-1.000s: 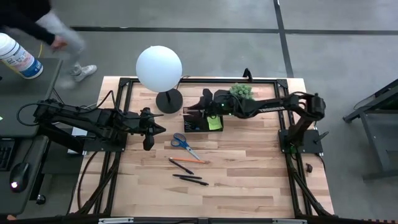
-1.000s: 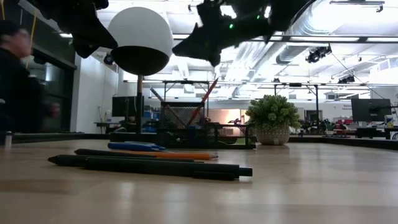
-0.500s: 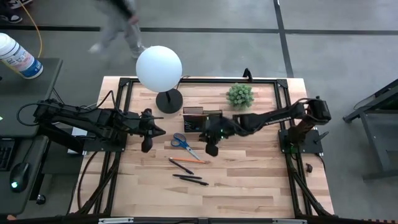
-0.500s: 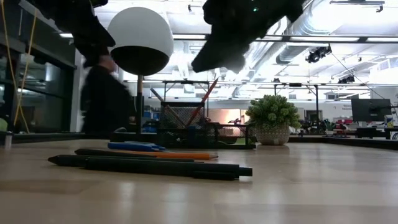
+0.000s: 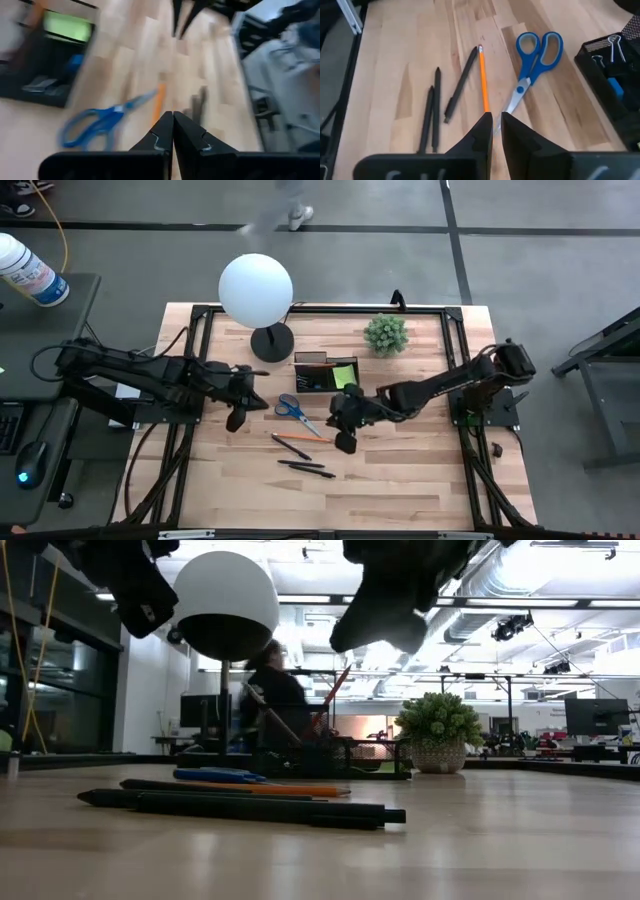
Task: Pick and place office supplies into organizer
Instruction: Put the bottom center black pen into the desk organizer
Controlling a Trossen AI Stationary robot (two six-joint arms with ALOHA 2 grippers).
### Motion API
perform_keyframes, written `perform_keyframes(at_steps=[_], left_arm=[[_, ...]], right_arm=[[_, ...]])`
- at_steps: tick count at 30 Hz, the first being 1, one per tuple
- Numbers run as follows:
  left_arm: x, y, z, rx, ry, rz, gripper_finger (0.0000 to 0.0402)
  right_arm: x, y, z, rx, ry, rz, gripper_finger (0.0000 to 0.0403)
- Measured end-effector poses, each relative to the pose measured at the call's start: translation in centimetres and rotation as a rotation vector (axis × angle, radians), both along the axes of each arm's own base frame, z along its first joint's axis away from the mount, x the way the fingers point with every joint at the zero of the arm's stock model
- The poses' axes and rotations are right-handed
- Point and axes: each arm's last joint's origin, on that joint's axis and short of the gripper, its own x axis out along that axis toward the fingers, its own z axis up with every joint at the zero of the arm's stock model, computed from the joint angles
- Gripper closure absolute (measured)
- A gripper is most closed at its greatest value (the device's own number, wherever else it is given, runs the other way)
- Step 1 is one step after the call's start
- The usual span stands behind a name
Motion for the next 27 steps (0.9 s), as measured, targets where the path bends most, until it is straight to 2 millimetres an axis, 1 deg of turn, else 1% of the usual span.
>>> perform_keyframes(at_steps=[7,11,16,21,24,27], left_arm=[[1.8,-0.7,-1.3,-0.233,0.072,-0.094,0.0401],[2.8,-1.5,-1.7,-0.284,0.080,-0.140,0.0401],[3.8,-3.6,-2.0,-0.283,0.043,-0.242,0.0401],[4.1,-5.6,-2.5,-0.245,0.041,-0.308,0.0401],[4.1,-6.3,-2.7,-0.207,0.040,-0.321,0.0401],[4.0,-6.5,-3.1,-0.192,0.064,-0.326,0.0401]], right_arm=[[-0.7,3.5,0.6,-0.019,-0.102,-0.095,0.0379],[-1.1,5.7,0.6,-0.010,-0.155,-0.110,0.0375],[-1.3,8.7,-0.8,0.055,-0.169,-0.094,0.0378],[-1.3,11.3,-2.7,0.128,-0.187,-0.084,0.0378],[-1.2,12.5,-4.2,0.122,-0.196,-0.097,0.0378],[-0.9,13.3,-5.6,0.077,-0.157,-0.098,0.0379]])
